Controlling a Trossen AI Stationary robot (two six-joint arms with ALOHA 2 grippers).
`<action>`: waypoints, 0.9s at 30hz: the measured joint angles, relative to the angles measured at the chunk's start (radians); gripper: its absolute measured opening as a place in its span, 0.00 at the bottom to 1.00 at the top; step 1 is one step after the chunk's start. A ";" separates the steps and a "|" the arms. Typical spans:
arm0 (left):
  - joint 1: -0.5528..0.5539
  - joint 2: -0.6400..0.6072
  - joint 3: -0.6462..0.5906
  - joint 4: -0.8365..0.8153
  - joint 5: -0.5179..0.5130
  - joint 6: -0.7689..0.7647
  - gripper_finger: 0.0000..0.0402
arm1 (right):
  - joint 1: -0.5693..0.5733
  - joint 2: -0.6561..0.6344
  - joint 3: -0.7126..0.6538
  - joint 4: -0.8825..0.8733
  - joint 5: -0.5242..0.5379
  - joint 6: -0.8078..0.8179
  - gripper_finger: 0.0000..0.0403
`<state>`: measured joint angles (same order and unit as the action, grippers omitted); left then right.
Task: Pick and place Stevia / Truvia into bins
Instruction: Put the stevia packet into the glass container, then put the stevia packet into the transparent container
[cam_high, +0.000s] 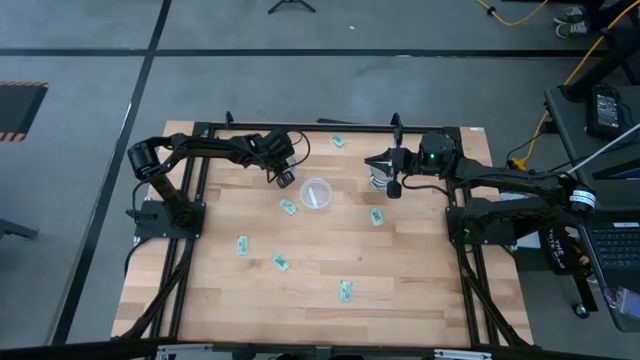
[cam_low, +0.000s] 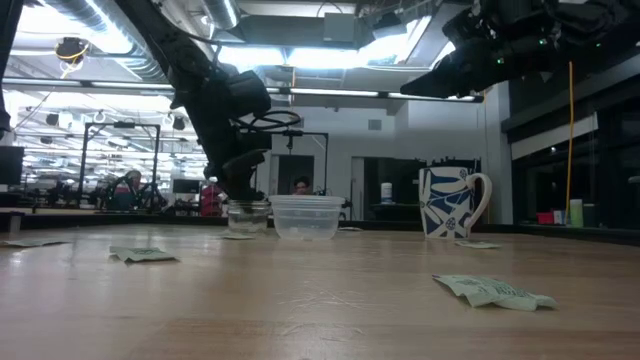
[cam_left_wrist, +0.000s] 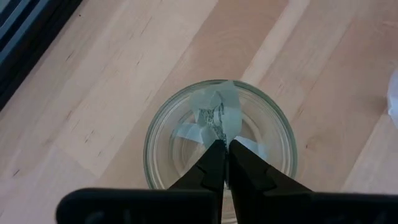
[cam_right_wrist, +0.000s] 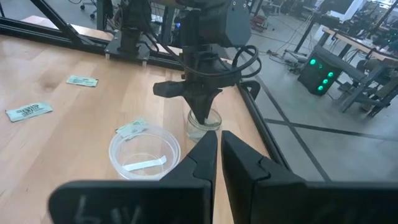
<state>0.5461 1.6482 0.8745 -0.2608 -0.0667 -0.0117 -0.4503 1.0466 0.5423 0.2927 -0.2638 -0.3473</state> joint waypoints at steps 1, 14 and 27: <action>0.000 0.000 0.000 0.000 -0.005 0.000 0.04 | 0.000 0.000 0.000 0.002 0.000 0.000 0.07; 0.000 0.000 0.034 -0.004 -0.022 -0.001 0.19 | 0.000 0.000 0.000 0.004 0.000 -0.002 0.07; -0.001 -0.001 0.165 -0.198 -0.020 -0.001 0.28 | 0.000 0.000 0.000 0.003 0.000 -0.002 0.07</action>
<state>0.5453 1.6470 1.0400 -0.4589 -0.0868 -0.0124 -0.4504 1.0466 0.5423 0.2958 -0.2638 -0.3489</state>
